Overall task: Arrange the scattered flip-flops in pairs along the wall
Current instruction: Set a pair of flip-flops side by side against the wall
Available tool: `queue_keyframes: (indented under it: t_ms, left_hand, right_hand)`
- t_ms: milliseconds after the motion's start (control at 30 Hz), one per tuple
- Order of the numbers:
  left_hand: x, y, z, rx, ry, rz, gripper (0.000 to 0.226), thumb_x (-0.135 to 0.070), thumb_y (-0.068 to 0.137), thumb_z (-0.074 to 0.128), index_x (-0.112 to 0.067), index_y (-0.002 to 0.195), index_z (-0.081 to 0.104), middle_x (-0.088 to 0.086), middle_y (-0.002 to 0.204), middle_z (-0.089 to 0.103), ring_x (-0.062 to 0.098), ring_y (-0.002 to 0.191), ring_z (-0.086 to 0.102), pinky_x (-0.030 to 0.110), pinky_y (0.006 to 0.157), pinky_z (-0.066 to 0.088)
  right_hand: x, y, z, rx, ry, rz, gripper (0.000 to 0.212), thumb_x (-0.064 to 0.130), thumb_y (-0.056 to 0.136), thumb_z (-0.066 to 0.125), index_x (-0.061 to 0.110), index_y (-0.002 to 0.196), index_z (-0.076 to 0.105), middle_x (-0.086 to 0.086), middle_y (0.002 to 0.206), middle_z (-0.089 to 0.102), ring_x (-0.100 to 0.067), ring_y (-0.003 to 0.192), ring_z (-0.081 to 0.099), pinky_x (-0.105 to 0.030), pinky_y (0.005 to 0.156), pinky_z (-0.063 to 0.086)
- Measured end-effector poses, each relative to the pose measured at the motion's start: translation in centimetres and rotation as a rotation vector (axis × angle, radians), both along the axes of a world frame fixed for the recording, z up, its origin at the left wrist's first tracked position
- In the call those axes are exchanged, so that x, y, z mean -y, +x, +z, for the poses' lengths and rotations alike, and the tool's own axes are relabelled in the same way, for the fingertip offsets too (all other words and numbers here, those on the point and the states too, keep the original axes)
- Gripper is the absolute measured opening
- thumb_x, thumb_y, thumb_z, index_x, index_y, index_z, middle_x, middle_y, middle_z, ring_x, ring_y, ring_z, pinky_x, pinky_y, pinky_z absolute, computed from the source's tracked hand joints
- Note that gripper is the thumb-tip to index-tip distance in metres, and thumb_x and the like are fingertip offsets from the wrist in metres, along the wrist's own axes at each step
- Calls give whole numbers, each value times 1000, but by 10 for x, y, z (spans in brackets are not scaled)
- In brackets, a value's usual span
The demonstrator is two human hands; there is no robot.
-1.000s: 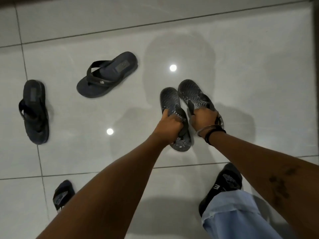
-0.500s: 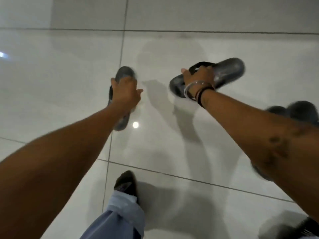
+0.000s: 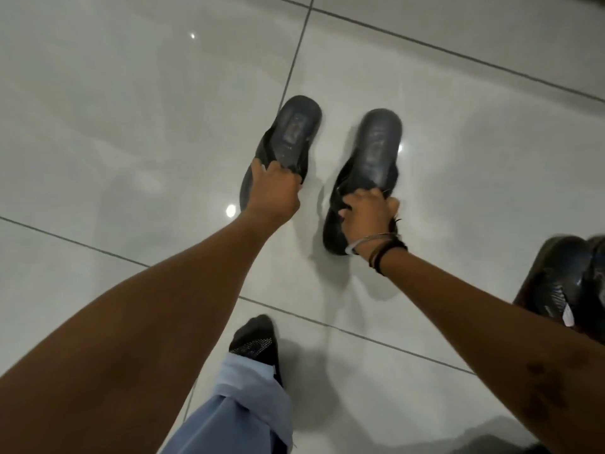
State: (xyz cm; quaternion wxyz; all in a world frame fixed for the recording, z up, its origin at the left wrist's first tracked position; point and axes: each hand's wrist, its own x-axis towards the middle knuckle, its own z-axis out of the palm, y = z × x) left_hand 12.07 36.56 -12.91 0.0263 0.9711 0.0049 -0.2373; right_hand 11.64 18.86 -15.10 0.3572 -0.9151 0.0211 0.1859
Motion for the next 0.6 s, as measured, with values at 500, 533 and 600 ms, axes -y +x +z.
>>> queue_keyframes:
  t_ms: [500, 533, 600]
  left_hand:
    - [48, 26, 3, -67, 66, 113, 47, -57, 86, 46, -15, 71, 59, 4, 65, 53, 29, 91, 54, 49, 97, 27]
    - [55, 31, 2, -97, 100, 99, 37, -51, 85, 51, -16, 75, 60, 2, 60, 47, 27, 83, 52, 46, 93, 29]
    - [62, 39, 1, -146, 149, 96, 20, -38, 83, 57, -19, 78, 59, 0, 56, 41, 24, 70, 46, 41, 87, 31]
  right_hand:
    - [51, 16, 15, 93, -472, 37, 50, 31, 87, 59, 15, 134, 49, -11, 149, 37, -27, 138, 32, -51, 109, 25]
    - [68, 22, 11, -48, -526, 22, 67, 37, 87, 61, 14, 144, 35, -13, 157, 21, -26, 145, 19, -54, 114, 19]
    - [90, 37, 6, -299, -625, 98, 102, 51, 81, 68, 16, 153, 5, -13, 161, -7, -27, 148, -2, -56, 118, 9]
